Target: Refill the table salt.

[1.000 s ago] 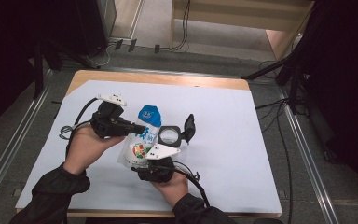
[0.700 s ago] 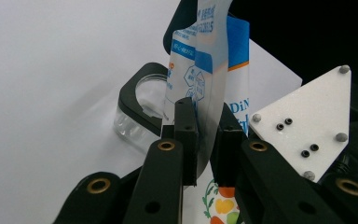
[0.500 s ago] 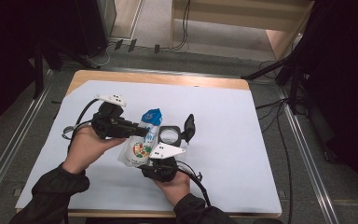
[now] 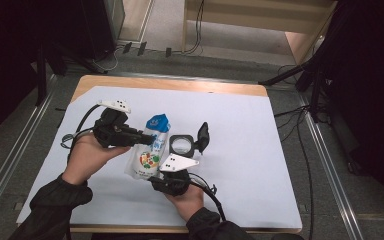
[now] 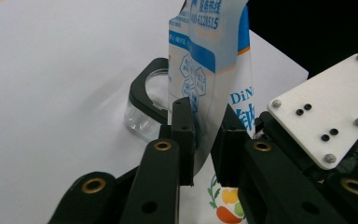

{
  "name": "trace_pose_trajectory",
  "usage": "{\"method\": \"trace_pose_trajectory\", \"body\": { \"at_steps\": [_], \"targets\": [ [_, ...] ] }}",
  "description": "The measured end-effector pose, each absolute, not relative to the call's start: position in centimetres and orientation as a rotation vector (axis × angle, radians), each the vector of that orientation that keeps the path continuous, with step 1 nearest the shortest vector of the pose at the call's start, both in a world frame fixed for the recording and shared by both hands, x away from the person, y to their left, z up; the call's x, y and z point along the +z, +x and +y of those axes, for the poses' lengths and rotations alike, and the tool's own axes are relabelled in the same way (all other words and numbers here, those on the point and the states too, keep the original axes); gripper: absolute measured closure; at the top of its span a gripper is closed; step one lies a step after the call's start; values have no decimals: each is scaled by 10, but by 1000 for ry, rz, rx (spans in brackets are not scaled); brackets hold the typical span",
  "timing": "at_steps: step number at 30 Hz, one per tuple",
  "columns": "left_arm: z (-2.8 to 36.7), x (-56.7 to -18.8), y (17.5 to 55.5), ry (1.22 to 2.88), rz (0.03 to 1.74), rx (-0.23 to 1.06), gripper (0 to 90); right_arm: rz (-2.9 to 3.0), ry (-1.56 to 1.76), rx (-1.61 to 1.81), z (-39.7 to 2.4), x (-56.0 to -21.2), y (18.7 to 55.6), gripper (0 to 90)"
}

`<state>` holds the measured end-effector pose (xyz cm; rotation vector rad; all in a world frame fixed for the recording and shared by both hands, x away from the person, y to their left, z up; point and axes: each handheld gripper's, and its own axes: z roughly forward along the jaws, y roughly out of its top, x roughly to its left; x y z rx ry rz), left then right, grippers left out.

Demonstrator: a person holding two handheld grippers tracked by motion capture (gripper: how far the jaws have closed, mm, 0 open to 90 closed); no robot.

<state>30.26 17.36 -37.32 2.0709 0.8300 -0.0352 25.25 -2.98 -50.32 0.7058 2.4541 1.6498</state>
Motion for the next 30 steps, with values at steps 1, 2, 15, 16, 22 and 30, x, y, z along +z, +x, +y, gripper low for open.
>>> {"method": "trace_pose_trajectory", "body": {
  "at_steps": [1,2,15,16,22,30],
  "targets": [
    [174,-373,303,2079,828,-28,788,2455,707,1646,-30,-503,253,724],
    [174,-373,303,2083,834,-34,793,2454,708,1645,-30,-503,253,725],
    [154,-383,307,2161,853,-31,900,2502,787,1607,-28,-510,250,692],
    [152,-384,308,2160,850,-39,900,2505,789,1597,-28,-511,249,676],
    [138,-390,310,2195,839,-47,900,2495,819,1573,-26,-513,247,613],
    [136,-395,314,2175,826,-71,897,2497,867,1649,-29,-514,247,664]
  ]
}}
